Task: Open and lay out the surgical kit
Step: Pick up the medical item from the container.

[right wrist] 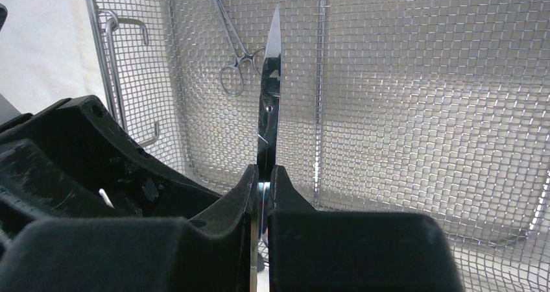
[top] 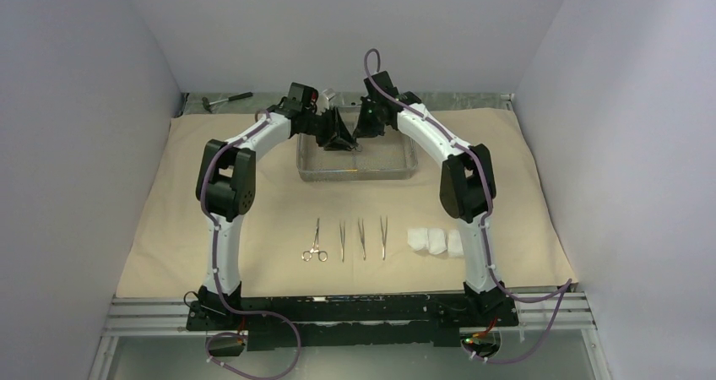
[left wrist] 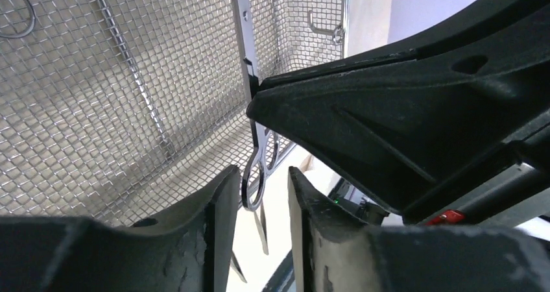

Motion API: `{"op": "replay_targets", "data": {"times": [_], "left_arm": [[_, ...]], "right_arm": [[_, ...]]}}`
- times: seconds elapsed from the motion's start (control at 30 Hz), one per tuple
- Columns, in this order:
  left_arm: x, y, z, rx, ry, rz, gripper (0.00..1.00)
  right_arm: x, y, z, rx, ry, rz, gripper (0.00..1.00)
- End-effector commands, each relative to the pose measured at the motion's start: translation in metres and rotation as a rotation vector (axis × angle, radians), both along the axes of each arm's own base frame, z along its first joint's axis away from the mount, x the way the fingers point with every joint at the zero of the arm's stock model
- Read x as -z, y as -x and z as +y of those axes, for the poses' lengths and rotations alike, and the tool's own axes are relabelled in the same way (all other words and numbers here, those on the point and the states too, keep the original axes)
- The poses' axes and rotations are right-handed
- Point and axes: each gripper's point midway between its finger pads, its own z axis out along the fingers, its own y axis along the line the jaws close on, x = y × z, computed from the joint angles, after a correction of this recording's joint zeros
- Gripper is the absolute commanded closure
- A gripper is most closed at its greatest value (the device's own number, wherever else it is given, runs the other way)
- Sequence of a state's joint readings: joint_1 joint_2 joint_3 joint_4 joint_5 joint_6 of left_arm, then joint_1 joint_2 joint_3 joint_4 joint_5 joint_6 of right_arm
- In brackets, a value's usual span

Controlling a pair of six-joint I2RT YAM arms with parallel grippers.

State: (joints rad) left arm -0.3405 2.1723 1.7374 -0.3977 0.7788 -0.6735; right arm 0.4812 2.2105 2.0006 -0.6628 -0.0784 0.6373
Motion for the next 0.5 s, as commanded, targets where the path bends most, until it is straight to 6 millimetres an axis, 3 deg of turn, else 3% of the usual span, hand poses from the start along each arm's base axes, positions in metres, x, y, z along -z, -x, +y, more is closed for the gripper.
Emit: {"op": "replay_targets", "data": {"times": [0.0, 0.1, 0.3, 0.37, 0.47], "left_arm": [[-0.029, 0.000, -0.002, 0.009, 0.056, -0.050, 0.70], [-0.031, 0.001, 0.002, 0.005, 0.044, -0.058, 0.99], [-0.046, 0.016, 0.020, 0.021, -0.026, -0.111, 1.00], [-0.053, 0.029, 0.027, 0.038, -0.055, -0.131, 1.00], [-0.062, 0.055, 0.041, 0.056, -0.105, -0.144, 1.00]], "right_arm": [[-0.056, -0.001, 0.011, -0.018, -0.111, -0.092, 0.98], [-0.059, 0.000, 0.011, -0.022, -0.119, -0.095, 0.95], [-0.081, 0.004, -0.003, -0.003, -0.114, -0.130, 0.43], [-0.103, 0.010, -0.008, -0.001, -0.131, -0.174, 0.36], [-0.125, 0.018, -0.016, 0.006, -0.161, -0.221, 0.34]]}}
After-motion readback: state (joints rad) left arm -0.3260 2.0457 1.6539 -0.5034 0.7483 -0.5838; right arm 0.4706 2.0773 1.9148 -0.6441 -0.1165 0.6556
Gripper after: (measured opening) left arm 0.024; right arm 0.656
